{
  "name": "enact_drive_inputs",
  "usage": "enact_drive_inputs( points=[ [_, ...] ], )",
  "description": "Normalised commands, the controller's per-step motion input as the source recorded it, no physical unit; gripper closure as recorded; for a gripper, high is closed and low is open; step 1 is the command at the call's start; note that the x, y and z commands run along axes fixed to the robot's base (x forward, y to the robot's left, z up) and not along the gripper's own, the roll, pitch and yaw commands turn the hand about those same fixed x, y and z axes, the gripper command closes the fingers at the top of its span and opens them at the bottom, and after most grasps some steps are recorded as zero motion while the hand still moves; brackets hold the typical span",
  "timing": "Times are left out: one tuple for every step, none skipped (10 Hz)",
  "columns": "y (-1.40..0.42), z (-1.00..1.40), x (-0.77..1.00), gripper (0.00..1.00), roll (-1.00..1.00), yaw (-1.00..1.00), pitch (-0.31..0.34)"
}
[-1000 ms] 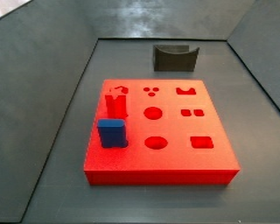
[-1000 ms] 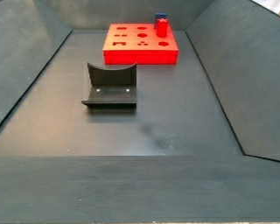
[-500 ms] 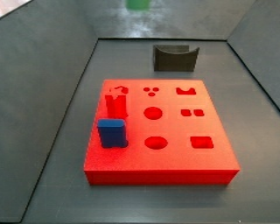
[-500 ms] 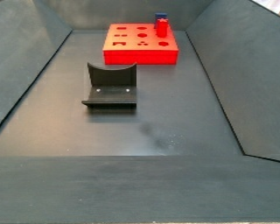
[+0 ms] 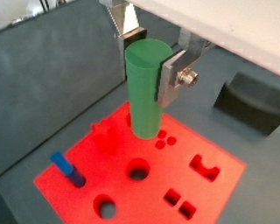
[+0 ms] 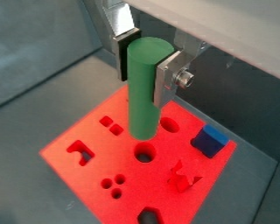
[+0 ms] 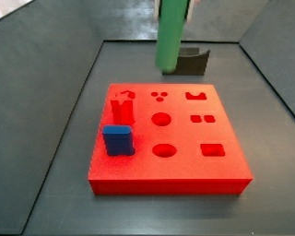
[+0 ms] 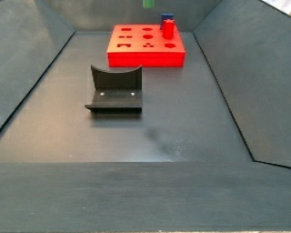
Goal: Pick up the round object. Move up. Place the round object on the fixture. Regrasp the round object. Move to above the board. Insert the round object.
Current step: Insert the round object.
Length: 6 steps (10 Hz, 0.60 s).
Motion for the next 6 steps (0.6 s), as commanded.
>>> enact_drive_inputs(
  points=[
    [-0.17, -0.65, -0.28, 1.00, 0.05, 0.06, -0.313],
    [-0.21, -0.61, -0.40, 1.00, 0.10, 0.06, -0.329],
    [-0.17, -0.58, -0.19, 1.00, 0.11, 0.09, -0.339],
    [-0.13, -0.62, 0.00, 1.00, 0.06, 0.05, -0.311],
    [-0.05, -0.49, 0.10, 1.00, 0.04, 0.07, -0.170],
    [0.00, -0.39, 0.42, 1.00, 0.07, 0.02, -0.040]
  ],
)
